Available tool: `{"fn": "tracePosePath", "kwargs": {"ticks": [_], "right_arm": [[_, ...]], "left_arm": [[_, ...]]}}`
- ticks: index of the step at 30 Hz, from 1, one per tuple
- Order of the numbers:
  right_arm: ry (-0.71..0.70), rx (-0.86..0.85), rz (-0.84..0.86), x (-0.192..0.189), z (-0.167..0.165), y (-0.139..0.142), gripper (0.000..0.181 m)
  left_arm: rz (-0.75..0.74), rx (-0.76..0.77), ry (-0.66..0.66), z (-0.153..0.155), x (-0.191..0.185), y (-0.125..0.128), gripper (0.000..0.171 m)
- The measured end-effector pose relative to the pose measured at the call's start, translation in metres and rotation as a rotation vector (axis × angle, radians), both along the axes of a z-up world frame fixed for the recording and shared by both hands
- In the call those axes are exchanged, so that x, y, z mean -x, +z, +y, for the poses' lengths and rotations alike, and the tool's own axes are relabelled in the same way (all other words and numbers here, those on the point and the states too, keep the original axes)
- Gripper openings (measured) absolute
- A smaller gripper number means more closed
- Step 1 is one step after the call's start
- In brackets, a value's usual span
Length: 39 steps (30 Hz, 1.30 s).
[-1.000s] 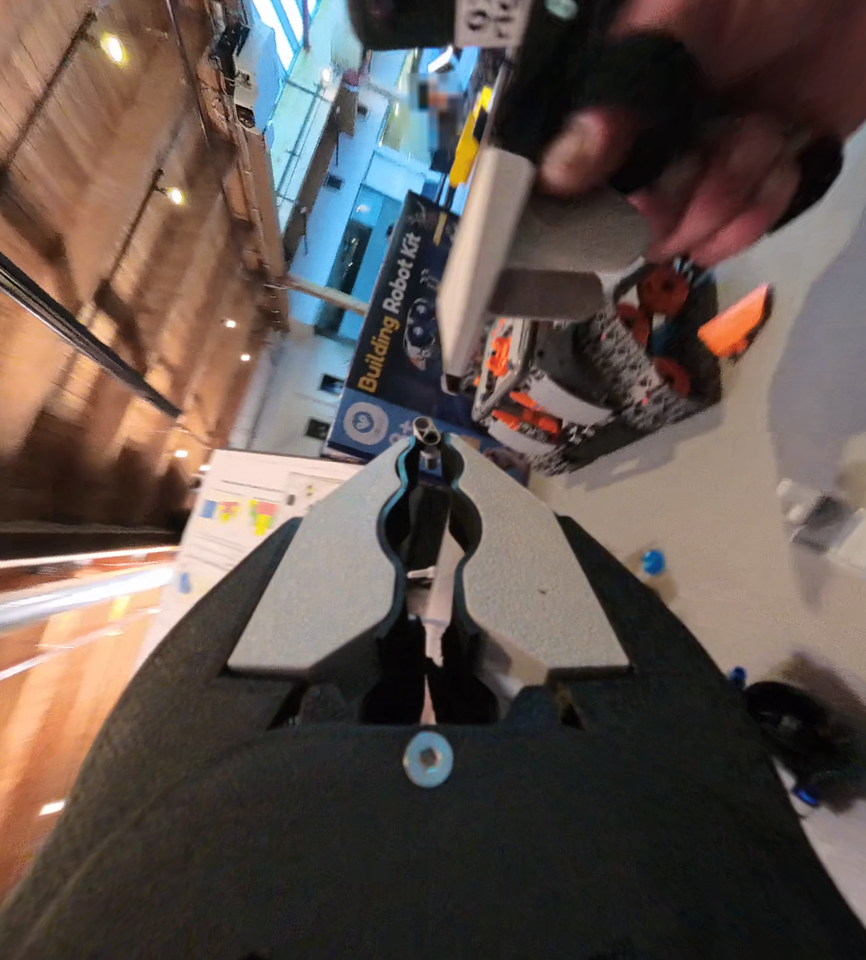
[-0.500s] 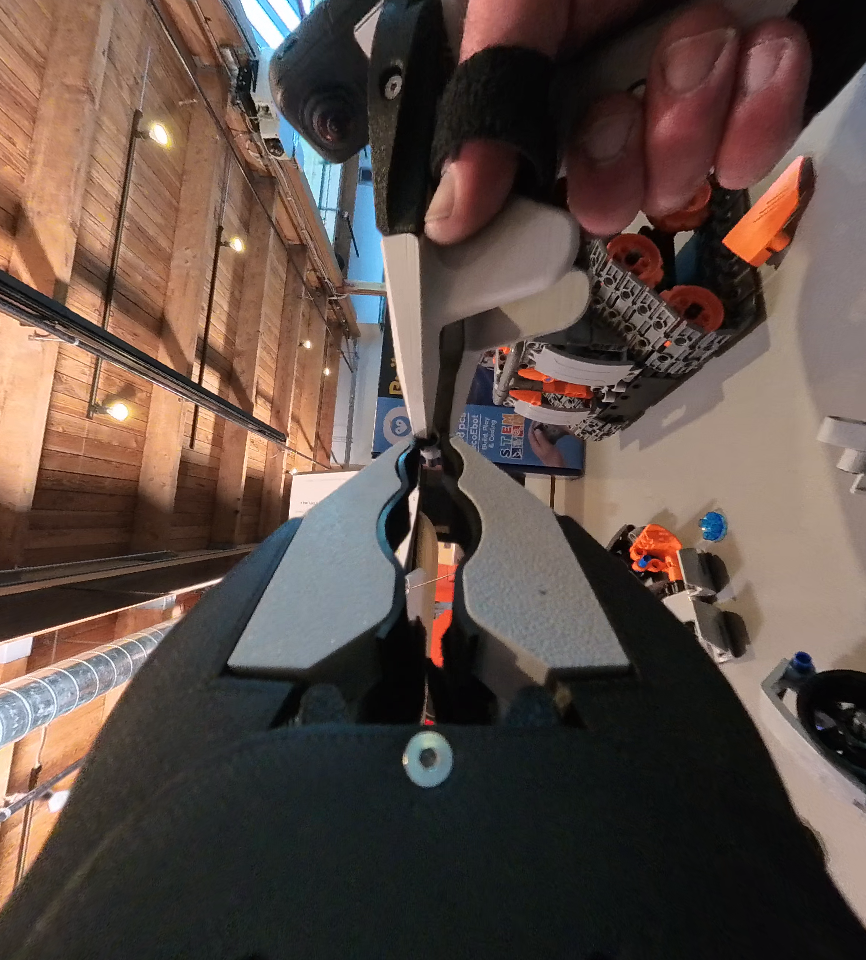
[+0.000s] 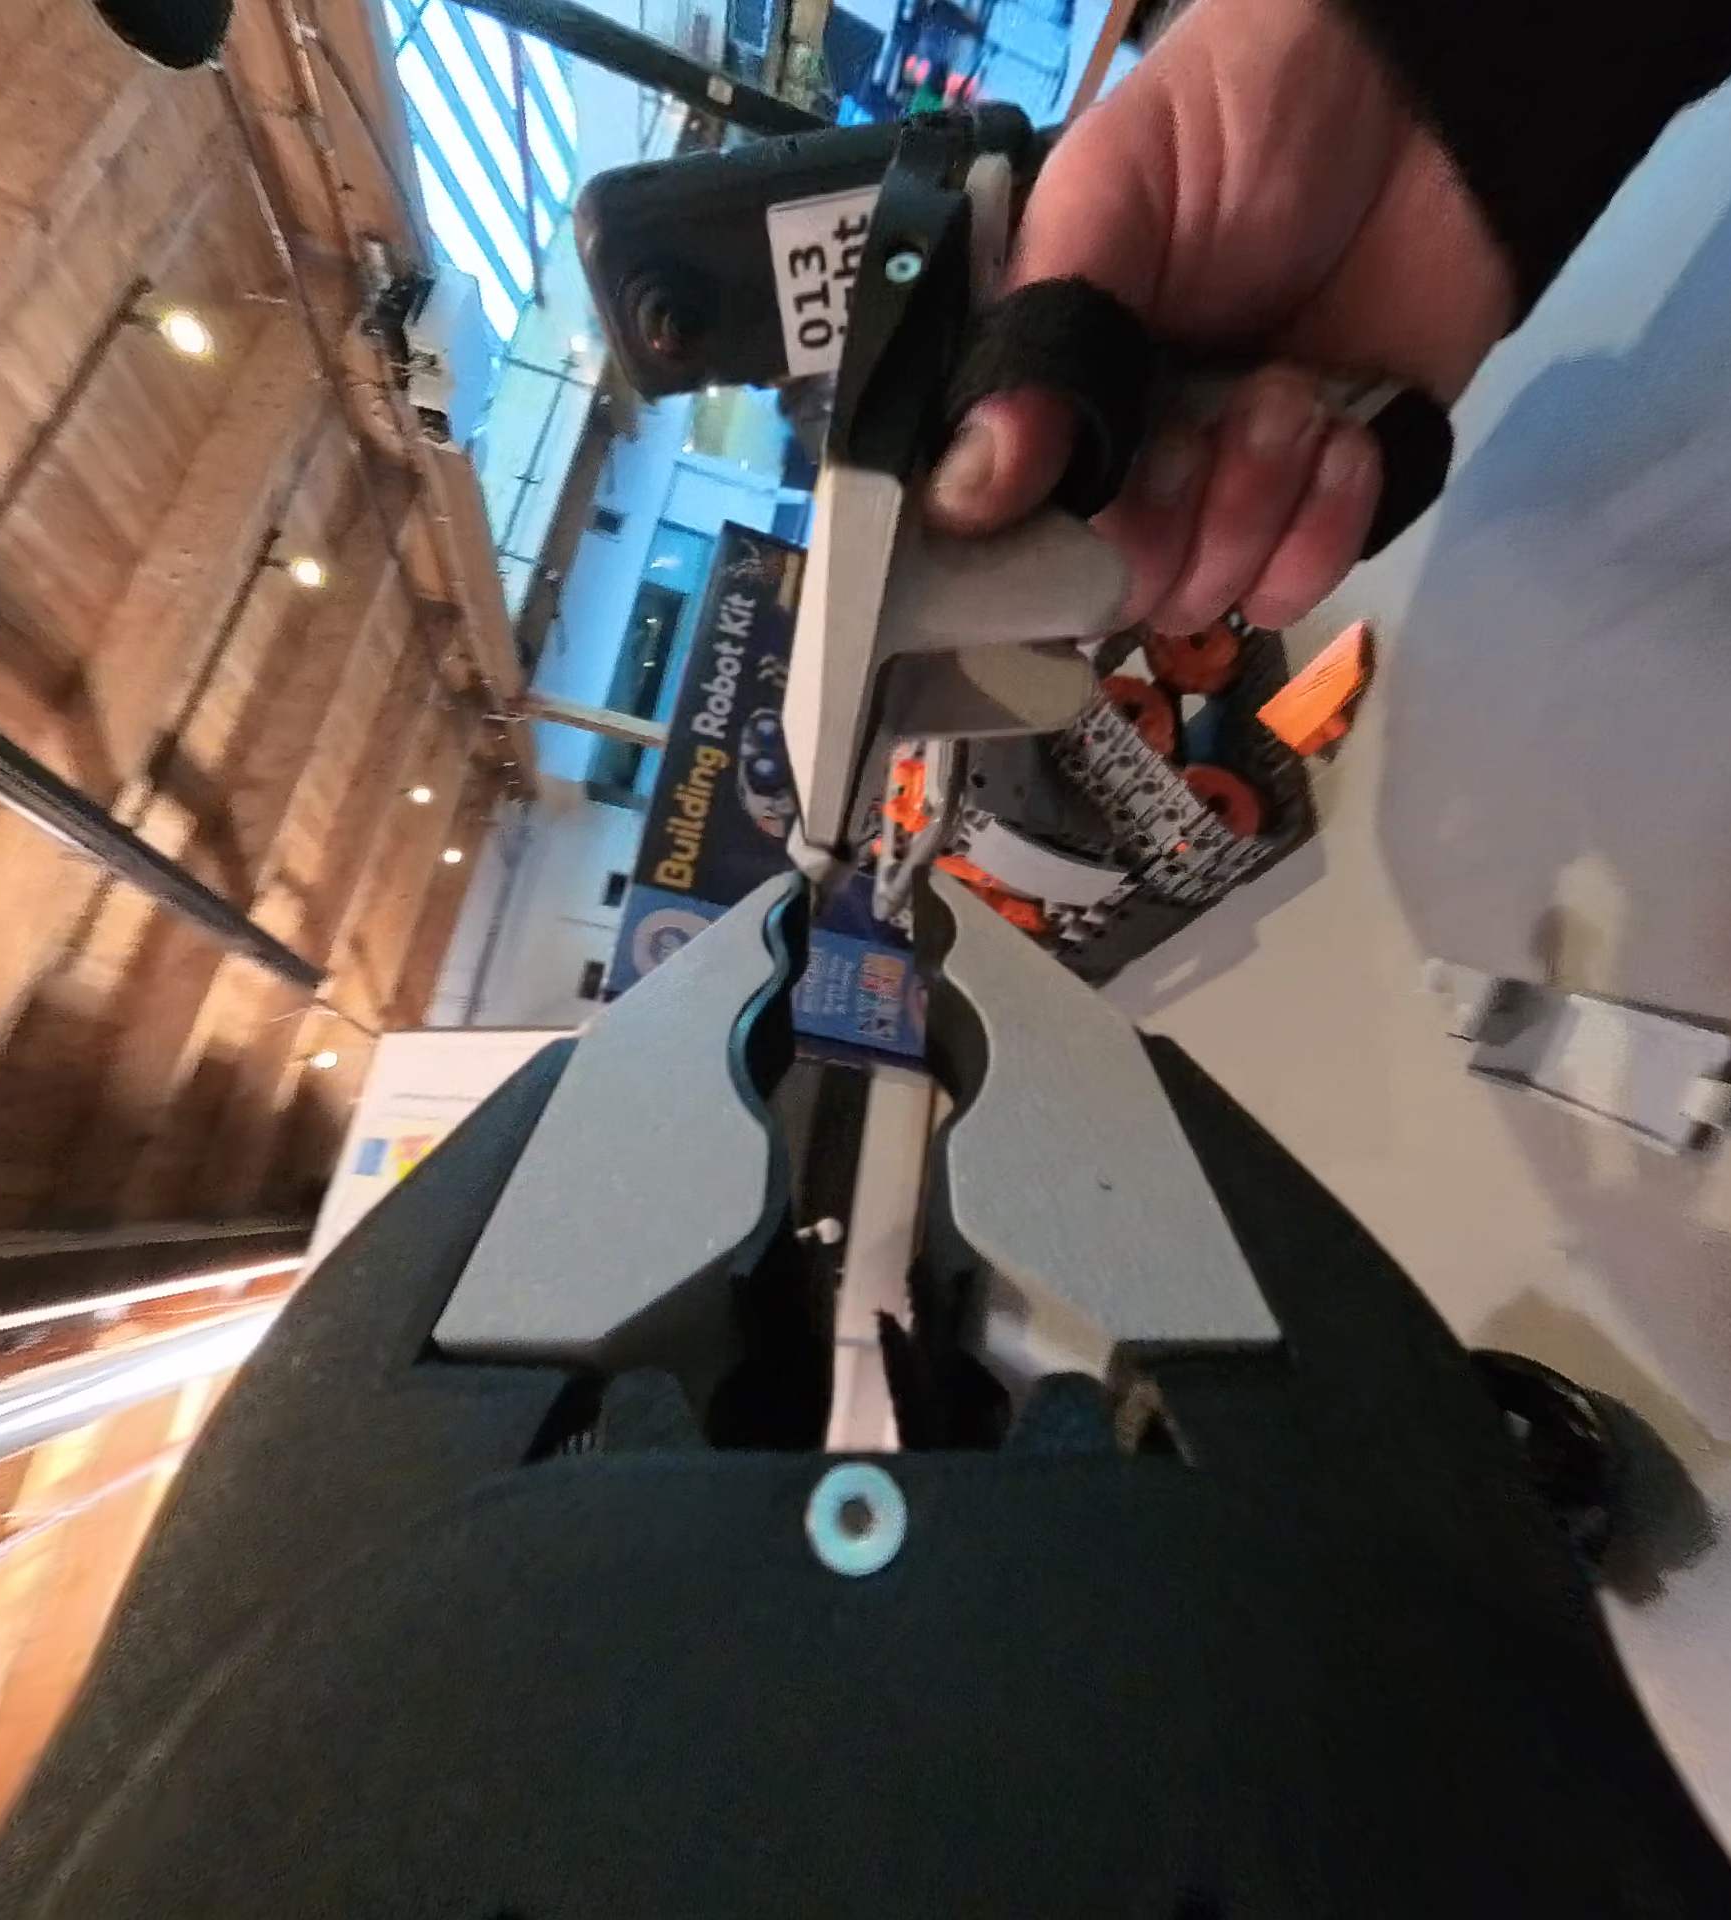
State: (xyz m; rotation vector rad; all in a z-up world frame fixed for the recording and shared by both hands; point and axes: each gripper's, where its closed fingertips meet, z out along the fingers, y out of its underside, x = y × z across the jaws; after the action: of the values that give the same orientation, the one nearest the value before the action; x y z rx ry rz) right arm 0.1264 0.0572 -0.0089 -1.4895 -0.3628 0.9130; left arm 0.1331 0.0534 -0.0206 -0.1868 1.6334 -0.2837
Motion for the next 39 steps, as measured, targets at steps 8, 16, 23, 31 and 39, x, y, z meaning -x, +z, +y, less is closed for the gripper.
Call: {"fn": "tracePosePath", "kwargs": {"ticks": [8, 16, 23, 31, 39], "right_arm": [[0.172, -0.016, -0.065, 0.021, -0.020, 0.000, 0.006], [0.231, 0.039, -0.068, 0.028, -0.021, -0.010, 0.006], [0.087, 0.095, 0.029, 0.006, -0.002, -0.011, 0.009], [-0.108, 0.133, -0.053, -0.003, 0.018, -0.026, 0.014], [-0.145, 0.124, -0.119, -0.007, 0.018, -0.028, 0.007]], "left_arm": [[0.120, 0.108, -0.105, -0.007, 0.014, 0.001, 0.011], [0.122, -0.023, -0.094, -0.012, 0.016, -0.009, 0.002], [0.030, -0.150, 0.162, 0.015, 0.000, -0.006, 0.001], [0.042, -0.198, 0.312, 0.030, -0.013, -0.016, 0.000], [0.076, -0.182, 0.291, 0.028, -0.015, -0.023, 0.001]]}}
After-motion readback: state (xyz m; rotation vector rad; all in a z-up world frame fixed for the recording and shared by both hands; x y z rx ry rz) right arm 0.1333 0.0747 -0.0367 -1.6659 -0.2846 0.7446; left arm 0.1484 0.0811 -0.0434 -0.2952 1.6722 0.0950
